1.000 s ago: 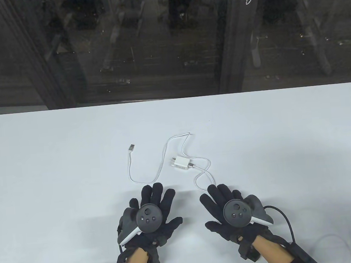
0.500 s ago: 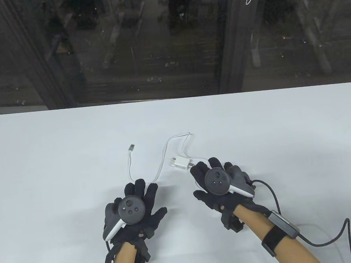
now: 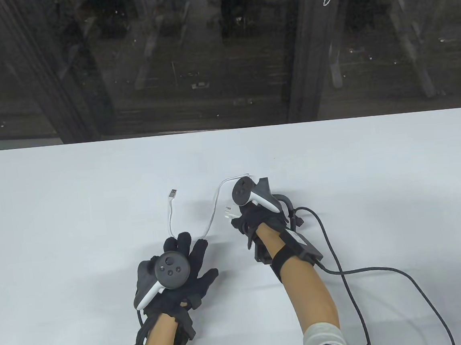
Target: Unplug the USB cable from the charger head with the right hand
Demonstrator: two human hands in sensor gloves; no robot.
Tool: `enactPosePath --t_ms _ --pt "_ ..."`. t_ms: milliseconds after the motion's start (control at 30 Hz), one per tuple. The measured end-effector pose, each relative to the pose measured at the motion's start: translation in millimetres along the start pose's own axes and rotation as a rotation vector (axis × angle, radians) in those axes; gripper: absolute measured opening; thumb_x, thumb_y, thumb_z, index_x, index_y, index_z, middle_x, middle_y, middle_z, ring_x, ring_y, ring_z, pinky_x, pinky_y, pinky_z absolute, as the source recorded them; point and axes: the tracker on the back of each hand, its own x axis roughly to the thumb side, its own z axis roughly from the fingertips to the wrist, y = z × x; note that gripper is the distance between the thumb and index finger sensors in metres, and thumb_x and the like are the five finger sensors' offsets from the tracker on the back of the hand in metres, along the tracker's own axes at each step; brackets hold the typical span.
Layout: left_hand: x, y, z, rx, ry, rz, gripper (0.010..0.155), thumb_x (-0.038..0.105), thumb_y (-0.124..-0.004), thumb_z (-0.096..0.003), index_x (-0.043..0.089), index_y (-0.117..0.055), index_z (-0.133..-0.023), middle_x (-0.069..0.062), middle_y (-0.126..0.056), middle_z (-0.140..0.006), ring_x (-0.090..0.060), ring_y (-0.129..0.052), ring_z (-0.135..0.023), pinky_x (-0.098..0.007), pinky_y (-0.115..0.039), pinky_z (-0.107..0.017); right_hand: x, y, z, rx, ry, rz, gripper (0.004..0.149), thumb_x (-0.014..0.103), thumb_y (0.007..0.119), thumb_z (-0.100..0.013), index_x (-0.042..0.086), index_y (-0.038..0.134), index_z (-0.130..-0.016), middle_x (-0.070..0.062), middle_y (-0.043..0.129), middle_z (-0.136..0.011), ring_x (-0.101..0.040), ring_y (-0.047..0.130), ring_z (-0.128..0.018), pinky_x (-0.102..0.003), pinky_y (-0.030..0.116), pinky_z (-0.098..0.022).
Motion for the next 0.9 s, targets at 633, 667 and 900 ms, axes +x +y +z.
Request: enactPosePath --t_ms 633,667,900 --pt "3 -6 -8 -0.035 -0.008 -0.031 0.075 0.055 -0.067 -0.0545 0.026 -0.035 -0.117 -0.009 -0.009 -0.121 -0.045 0.000 -0.107 -0.080 -0.012 -0.062 4 -26 52 -0.307 -0.286 0.245 0.073 0.043 0.080 -0.040 0.009 0.055 -0.099 -0.026 0.073 -0.090 -0.041 0.092 -0.069 -0.055 0.078 -0.050" --pt "4 -7 -9 -0.044 -0.010 -0.035 0.075 0.055 -0.066 -0.0545 0.026 -0.035 -0.117 -0.009 -0.009 -0.121 -0.045 0.000 -0.107 -0.080 -0.012 -0.062 3 -31 63 -0.328 -0.303 0.250 0.073 0.043 0.080 -0.040 0.010 0.054 -0.099 -0.026 0.073 -0.090 -0.041 0.092 -0.068 -0.054 0.079 -0.049" --pt "6 -15 -10 -0.090 -0.008 -0.052 0.075 0.054 -0.067 -0.0547 0.026 -0.035 -0.116 -0.009 -0.008 -0.121 -0.045 0.000 -0.107 -0.080 -0.013 -0.062 -11 -46 133 -0.425 -0.425 0.174 0.073 0.045 0.078 -0.040 0.012 0.053 -0.100 -0.023 0.079 -0.086 -0.039 0.095 -0.064 -0.053 0.080 -0.048"
